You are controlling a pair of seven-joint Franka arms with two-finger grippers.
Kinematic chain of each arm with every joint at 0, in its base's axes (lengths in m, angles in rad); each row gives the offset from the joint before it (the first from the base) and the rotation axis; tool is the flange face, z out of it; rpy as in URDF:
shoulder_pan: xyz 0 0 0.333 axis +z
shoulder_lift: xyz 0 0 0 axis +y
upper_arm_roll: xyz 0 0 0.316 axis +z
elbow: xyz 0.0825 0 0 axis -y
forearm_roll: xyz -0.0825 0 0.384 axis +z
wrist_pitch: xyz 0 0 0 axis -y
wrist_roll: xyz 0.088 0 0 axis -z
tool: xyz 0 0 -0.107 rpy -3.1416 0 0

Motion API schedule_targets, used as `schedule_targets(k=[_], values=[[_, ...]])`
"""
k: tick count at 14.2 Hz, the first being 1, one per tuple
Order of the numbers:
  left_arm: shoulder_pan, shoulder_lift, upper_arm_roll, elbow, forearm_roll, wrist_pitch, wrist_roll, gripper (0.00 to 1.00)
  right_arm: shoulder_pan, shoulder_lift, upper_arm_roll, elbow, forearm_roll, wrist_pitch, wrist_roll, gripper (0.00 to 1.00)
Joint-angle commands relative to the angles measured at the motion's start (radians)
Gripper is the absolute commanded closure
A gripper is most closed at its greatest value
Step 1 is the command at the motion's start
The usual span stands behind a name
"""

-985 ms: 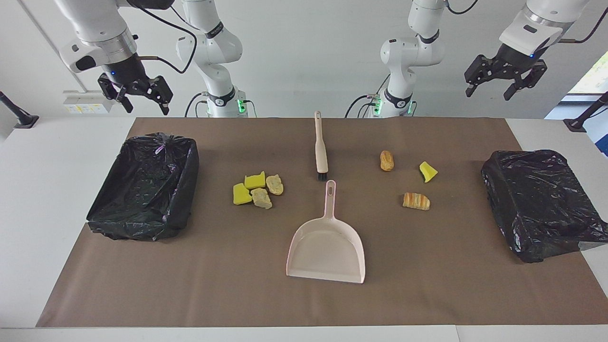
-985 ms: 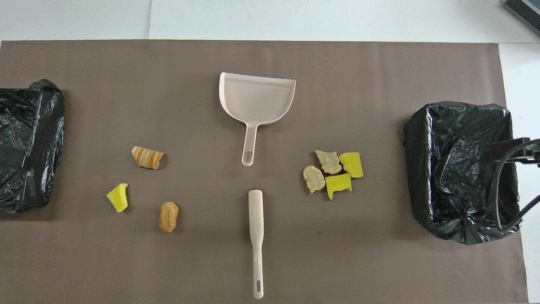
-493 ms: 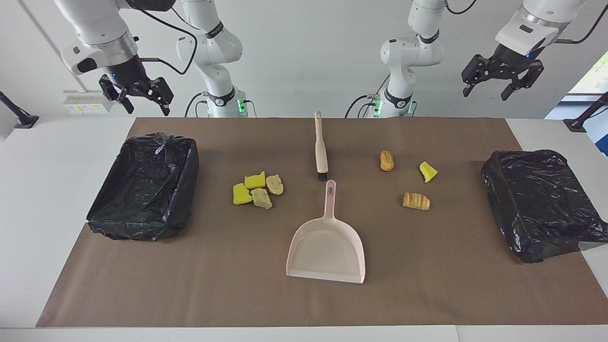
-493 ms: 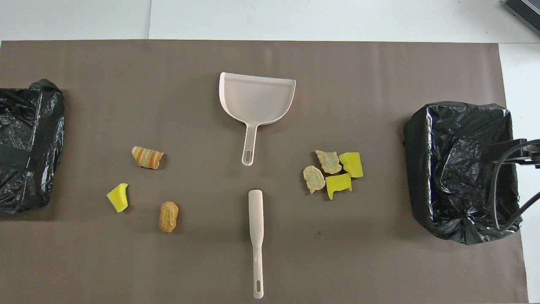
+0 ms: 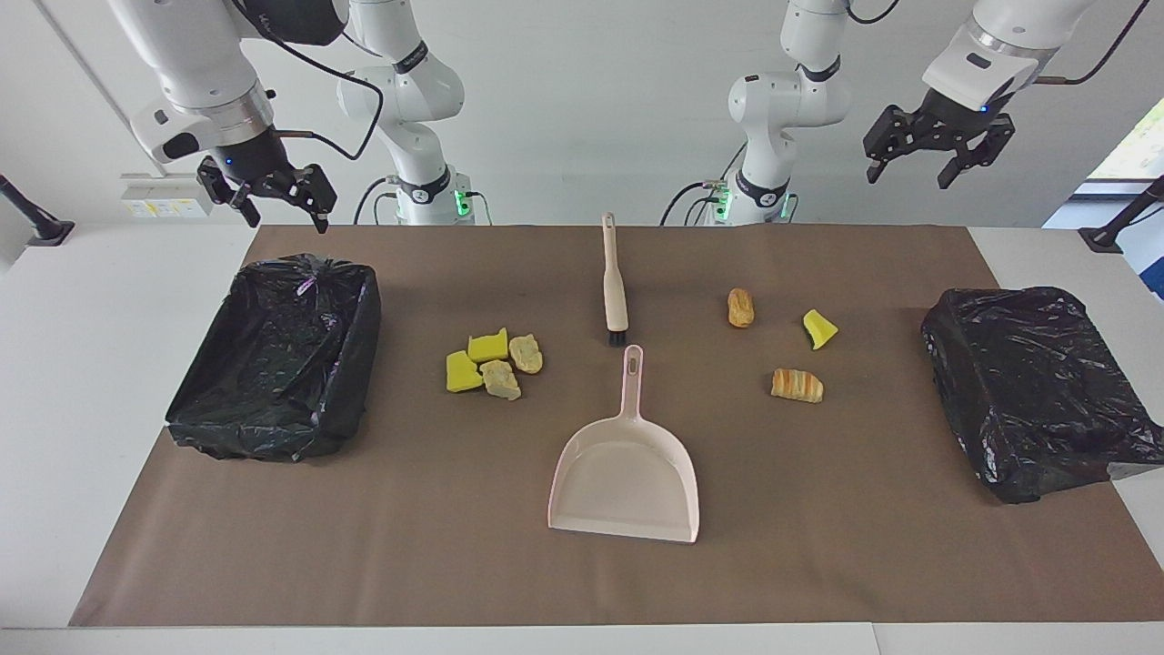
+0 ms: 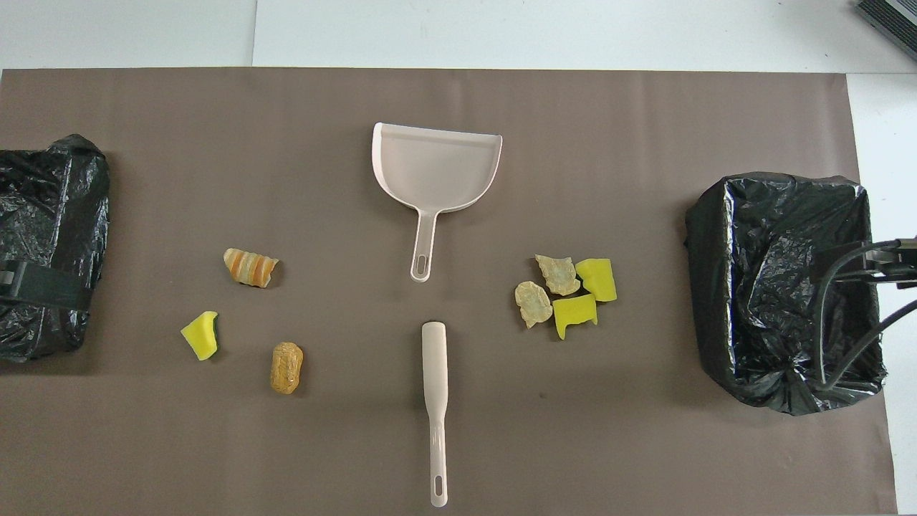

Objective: Sweep and dump trash in bin

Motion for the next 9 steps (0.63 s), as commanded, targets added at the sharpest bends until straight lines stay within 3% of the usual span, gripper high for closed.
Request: schedule_targets(k=[1, 4, 9], values=[[0.001, -0.157, -0.076, -0.255, -0.014, 0.145, -0.105, 0.00, 0.003, 0.047, 0.012, 0.025, -0.003, 0.014, 0.064, 0.00], [-0.005, -0.183, -0.194, -0.364, -0.040, 0.210, -0.264, 0.00, 0.003, 0.154, 0.042, 0.108, 0.018, 0.008, 0.124, 0.00], [-0.006, -0.241, -0.431, -0.608, -0.133, 0.453, -0.479, 0.00, 0.010, 0.493, 0.116, 0.455, 0.080, 0.004, 0.289, 0.00]])
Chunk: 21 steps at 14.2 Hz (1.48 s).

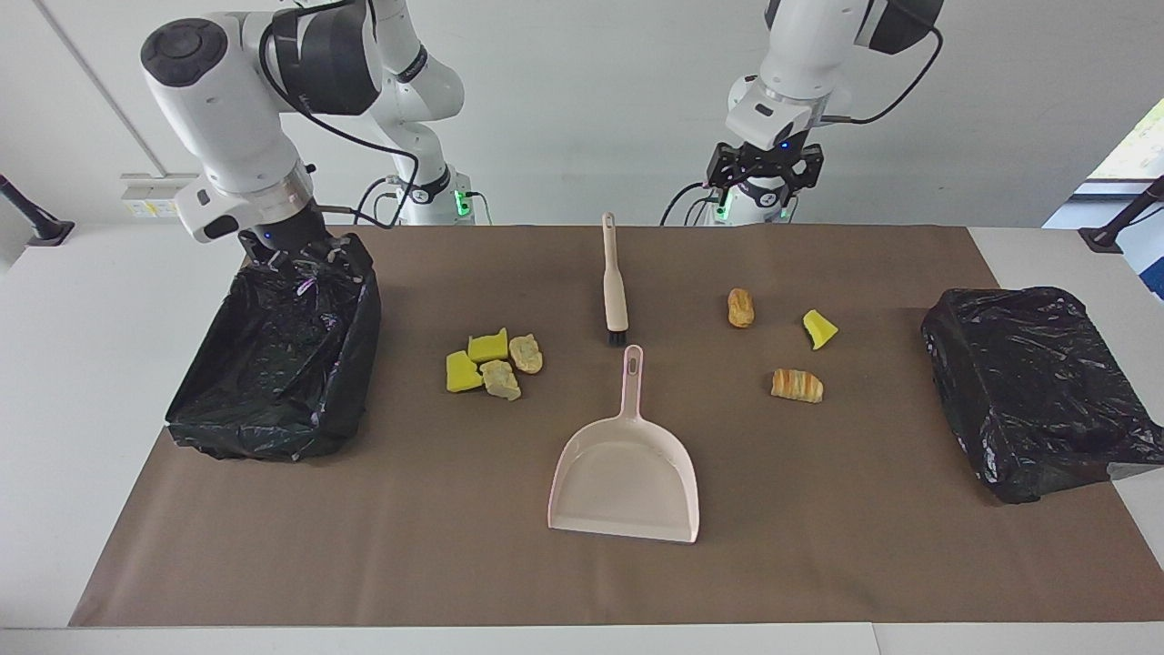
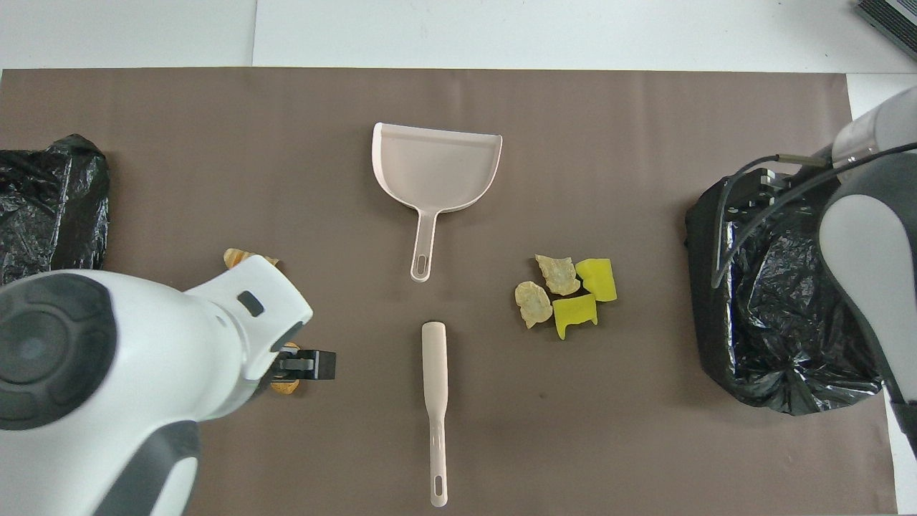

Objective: Sweep and dump trash in bin

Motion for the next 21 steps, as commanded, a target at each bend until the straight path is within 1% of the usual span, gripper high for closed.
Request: schedule_targets(k=[1, 2, 3, 4, 6, 7, 8, 9, 10, 13, 15, 16, 17, 18, 19, 21], values=[[-0.003, -0.069, -0.110, -0.154, -0.070, 0.143, -0.119, 0.00, 0.008, 0.221, 0.054, 0.246, 0.022, -0.010, 0.133, 0.00], [-0.004, -0.066, -0.138, -0.176, -0.089, 0.172, -0.131, 0.00, 0.017, 0.258, 0.071, 0.267, 0.022, 0.016, 0.171, 0.00], [-0.021, -0.066, -0.159, -0.209, -0.097, 0.200, -0.133, 0.00, 0.028, 0.275, 0.089, 0.270, 0.022, 0.051, 0.190, 0.00], [-0.057, -0.063, -0.164, -0.248, -0.110, 0.233, -0.138, 0.00, 0.046, 0.291, 0.097, 0.270, 0.022, 0.073, 0.205, 0.00], [-0.151, -0.048, -0.164, -0.340, -0.118, 0.362, -0.188, 0.00, 0.097, 0.334, 0.119, 0.278, 0.013, 0.110, 0.218, 0.00], [-0.203, -0.020, -0.166, -0.387, -0.118, 0.449, -0.240, 0.00, 0.156, 0.358, 0.107, 0.288, 0.010, 0.131, 0.222, 0.00], [-0.240, -0.006, -0.166, -0.424, -0.118, 0.502, -0.260, 0.00, 0.184, 0.384, 0.106, 0.307, 0.011, 0.136, 0.245, 0.00], [-0.246, 0.003, -0.166, -0.444, -0.118, 0.533, -0.262, 0.00, 0.192, 0.412, 0.119, 0.328, 0.013, 0.145, 0.283, 0.00], [-0.251, 0.036, -0.167, -0.447, -0.118, 0.553, -0.263, 0.00, 0.206, 0.421, 0.128, 0.336, 0.014, 0.160, 0.320, 0.00], [-0.274, 0.130, -0.170, -0.446, -0.118, 0.651, -0.260, 0.00, 0.304, 0.443, 0.133, 0.336, 0.017, 0.196, 0.455, 0.00], [-0.280, 0.139, -0.175, -0.448, -0.118, 0.653, -0.266, 0.00, 0.356, 0.463, 0.133, 0.334, 0.031, 0.211, 0.513, 0.00], [-0.294, 0.140, -0.181, -0.451, -0.118, 0.646, -0.288, 0.00, 0.364, 0.470, 0.140, 0.334, 0.045, 0.217, 0.518, 0.00], [-0.293, 0.149, -0.181, -0.449, -0.118, 0.648, -0.283, 0.06, 0.369, 0.475, 0.143, 0.331, 0.052, 0.233, 0.529, 0.00], [-0.289, 0.152, -0.181, -0.449, -0.118, 0.642, -0.276, 0.15, 0.369, 0.487, 0.152, 0.331, 0.054, 0.248, 0.553, 0.00], [-0.291, 0.153, -0.181, -0.449, -0.118, 0.642, -0.274, 0.30, 0.370, 0.501, 0.175, 0.328, 0.054, 0.274, 0.567, 0.00], [-0.289, 0.153, -0.181, -0.448, -0.118, 0.636, -0.273, 0.61, 0.370, 0.530, 0.191, 0.325, 0.054, 0.300, 0.567, 0.00]])
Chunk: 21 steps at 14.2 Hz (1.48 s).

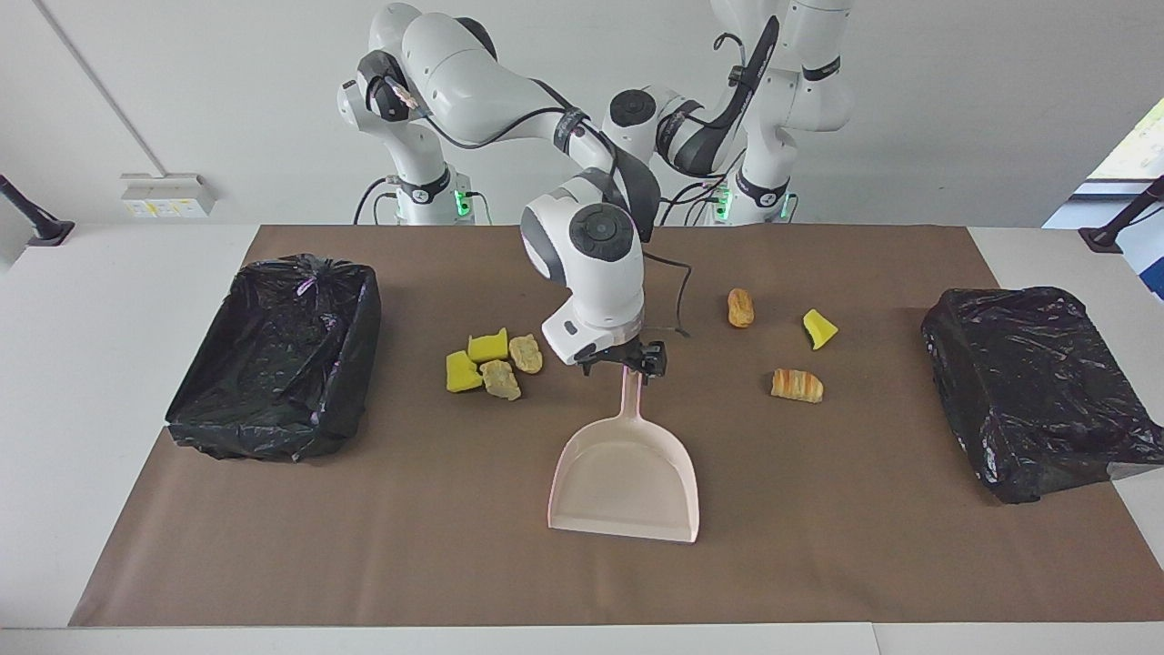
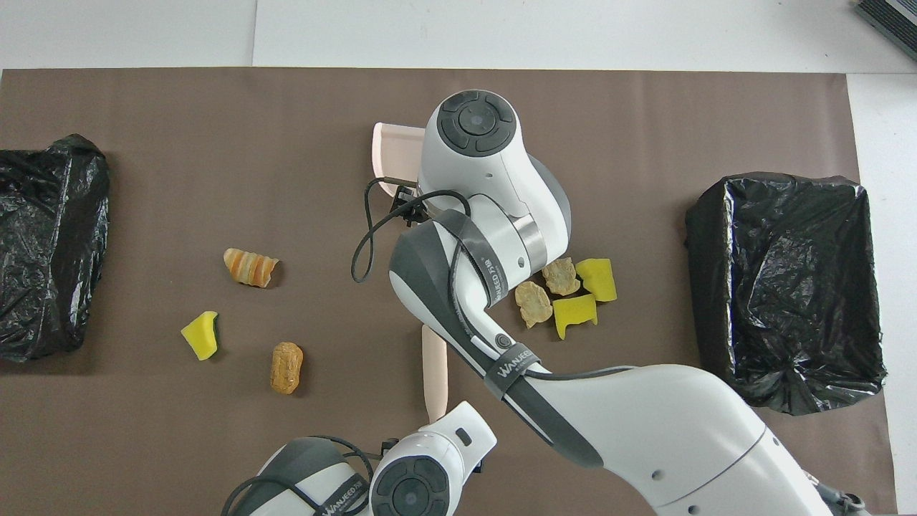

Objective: Sweep and dump trash in bin

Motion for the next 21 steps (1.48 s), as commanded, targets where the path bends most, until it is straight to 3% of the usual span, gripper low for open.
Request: schedule_targets(k=[1, 3, 7, 10, 12, 14, 15, 16, 21], values=[[-0.018, -0.002, 0.005, -0.004, -0.015, 0.000, -0.005, 0.69, -0.006, 0.058, 0.040, 0.026, 0.014, 0.047, 0.026, 0.00], [-0.020, -0.003, 0.005, -0.004, -0.015, -0.010, -0.003, 0.88, 0.019, 0.077, 0.037, 0.024, 0.003, 0.067, 0.026, 0.00], [-0.011, -0.017, 0.011, 0.018, -0.014, -0.099, 0.033, 1.00, 0.025, 0.069, 0.037, 0.023, -0.057, 0.009, 0.020, 0.00], [-0.009, -0.083, 0.019, 0.043, -0.003, -0.263, 0.072, 1.00, 0.022, 0.063, 0.038, 0.023, -0.062, 0.007, 0.017, 0.04], [-0.014, -0.178, 0.062, 0.042, -0.002, -0.372, 0.098, 1.00, 0.019, 0.063, 0.038, 0.020, -0.060, 0.015, 0.017, 0.20], [-0.018, -0.279, 0.146, 0.039, -0.002, -0.487, 0.188, 1.00, 0.017, 0.061, 0.040, 0.018, -0.062, 0.016, 0.014, 0.57], [-0.020, -0.316, 0.213, 0.037, -0.002, -0.541, 0.240, 1.00, 0.016, 0.061, 0.040, 0.018, -0.060, 0.018, 0.012, 0.85], [-0.018, -0.342, 0.281, 0.035, -0.002, -0.584, 0.268, 1.00, 0.016, 0.061, 0.040, 0.018, -0.057, 0.018, 0.014, 1.00], [0.079, -0.344, 0.421, 0.009, 0.136, -0.578, 0.282, 1.00, 0.003, 0.035, 0.040, 0.018, -0.059, 0.012, -0.052, 1.00]])
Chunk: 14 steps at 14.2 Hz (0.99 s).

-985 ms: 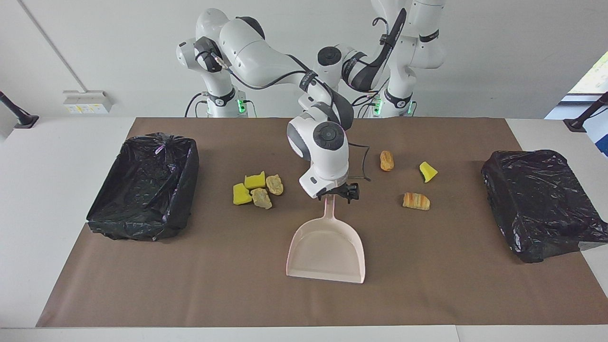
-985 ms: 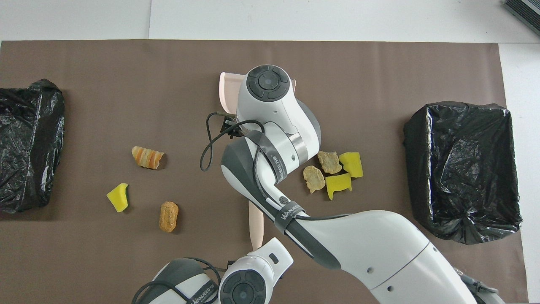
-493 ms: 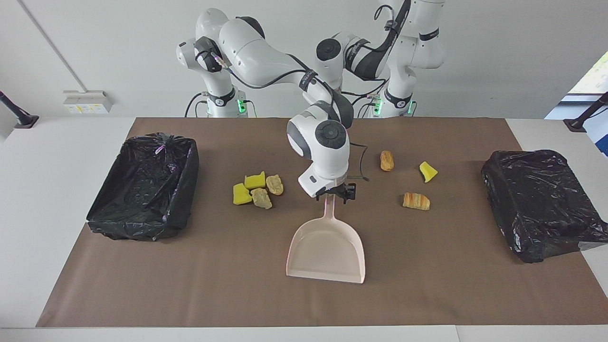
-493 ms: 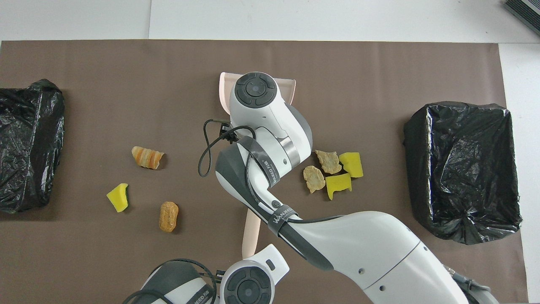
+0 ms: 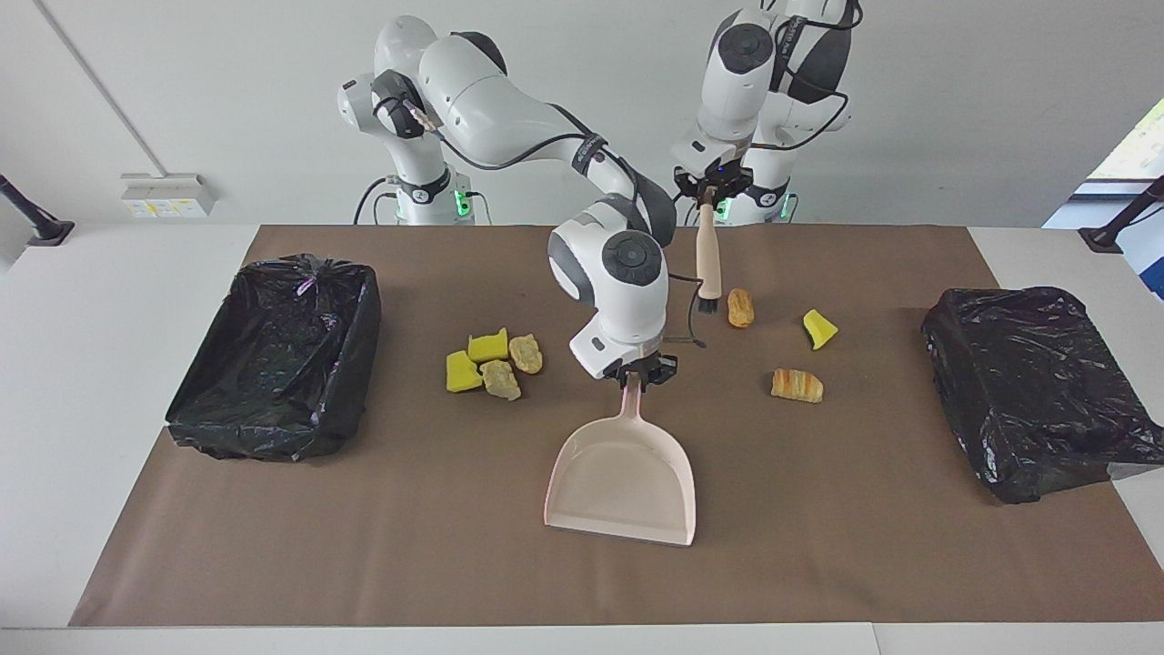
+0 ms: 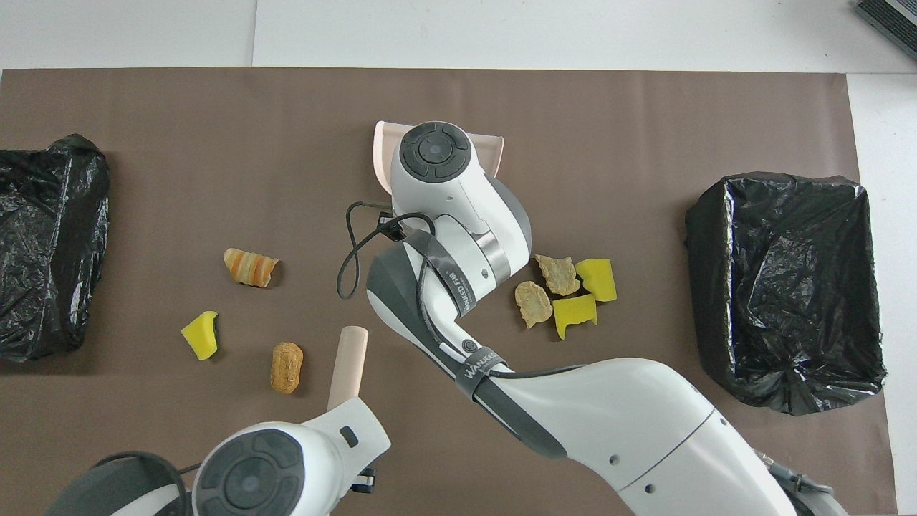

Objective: Sweep and dump trash in bin
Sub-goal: 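Lift the dustpan with the right gripper while the left gripper lifts the brush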

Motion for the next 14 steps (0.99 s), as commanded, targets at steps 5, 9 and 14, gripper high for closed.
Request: schedule_targets(k=[5, 9, 14], values=[[0.128, -0.001, 0.266, -0.084, 0.120, 0.146, 0.059, 1.00, -0.068, -0.190, 0.014, -0.106, -0.001, -0.068, -0.467, 1.00], [0.227, 0.037, 0.351, -0.127, 0.165, 0.247, 0.278, 1.00, -0.147, -0.392, 0.014, -0.314, 0.000, -0.172, -0.956, 1.00], [0.234, 0.258, 0.382, -0.113, 0.174, 0.514, 0.522, 1.00, -0.147, -0.535, 0.011, -0.552, -0.026, -0.111, -1.410, 1.00]])
